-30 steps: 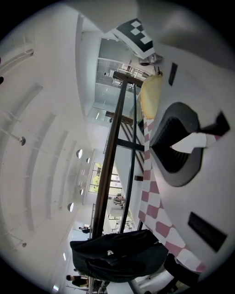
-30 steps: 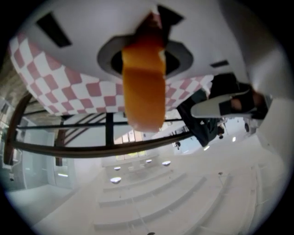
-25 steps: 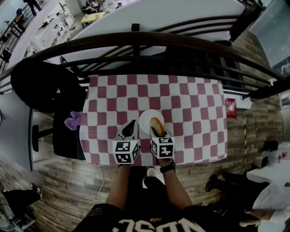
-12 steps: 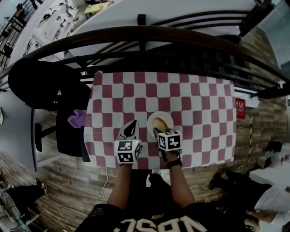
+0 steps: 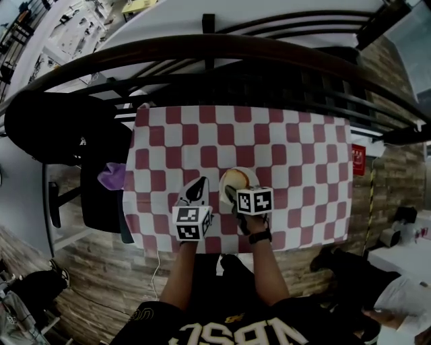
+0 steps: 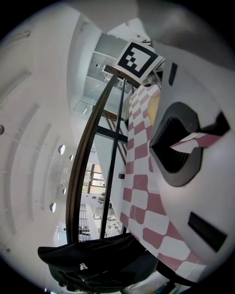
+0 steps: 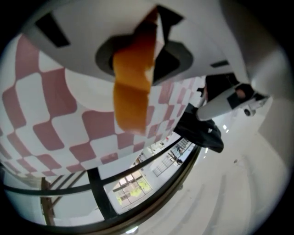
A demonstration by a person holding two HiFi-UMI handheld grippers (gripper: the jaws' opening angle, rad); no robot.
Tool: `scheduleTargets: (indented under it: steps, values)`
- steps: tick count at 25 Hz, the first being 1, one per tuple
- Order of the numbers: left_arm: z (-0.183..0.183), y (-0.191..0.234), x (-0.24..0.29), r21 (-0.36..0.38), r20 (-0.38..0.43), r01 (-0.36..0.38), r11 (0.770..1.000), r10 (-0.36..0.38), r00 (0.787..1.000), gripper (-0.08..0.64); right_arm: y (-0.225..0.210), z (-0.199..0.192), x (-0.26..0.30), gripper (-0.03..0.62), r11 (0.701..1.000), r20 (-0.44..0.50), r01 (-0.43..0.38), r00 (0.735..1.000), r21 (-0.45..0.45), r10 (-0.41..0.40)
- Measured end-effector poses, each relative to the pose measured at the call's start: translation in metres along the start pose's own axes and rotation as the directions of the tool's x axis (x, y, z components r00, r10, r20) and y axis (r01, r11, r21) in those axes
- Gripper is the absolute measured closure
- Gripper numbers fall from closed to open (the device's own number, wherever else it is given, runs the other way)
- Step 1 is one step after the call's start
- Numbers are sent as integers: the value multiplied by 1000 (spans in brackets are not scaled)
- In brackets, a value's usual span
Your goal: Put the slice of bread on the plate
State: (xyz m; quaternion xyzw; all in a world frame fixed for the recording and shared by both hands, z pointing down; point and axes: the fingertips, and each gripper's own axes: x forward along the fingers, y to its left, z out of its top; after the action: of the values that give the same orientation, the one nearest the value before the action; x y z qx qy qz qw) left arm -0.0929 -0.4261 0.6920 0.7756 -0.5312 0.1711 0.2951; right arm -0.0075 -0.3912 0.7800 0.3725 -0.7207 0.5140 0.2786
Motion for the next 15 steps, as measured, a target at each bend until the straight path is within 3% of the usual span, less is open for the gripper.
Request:
scheduleTargets:
  steps: [4, 6, 8, 15]
  values:
    - [1, 4, 5, -12, -6, 1, 1000, -1, 1000, 541, -8, 3, 1, 474, 996, -18, 65, 998, -65, -67]
    - [2, 5, 8, -15, -9, -2, 1000, 1, 1000, 541, -16, 6, 0, 434, 983, -23, 136, 990, -120, -140]
    - [4, 7, 11, -20, -7, -4, 1000, 3, 1000, 541, -26, 8, -1, 382, 959, -29, 222, 973, -173, -231]
    - [10, 5, 13, -28, 4, -4, 1000, 4, 1000, 541, -53, 7, -15, 201, 875, -25, 391, 910, -286, -414]
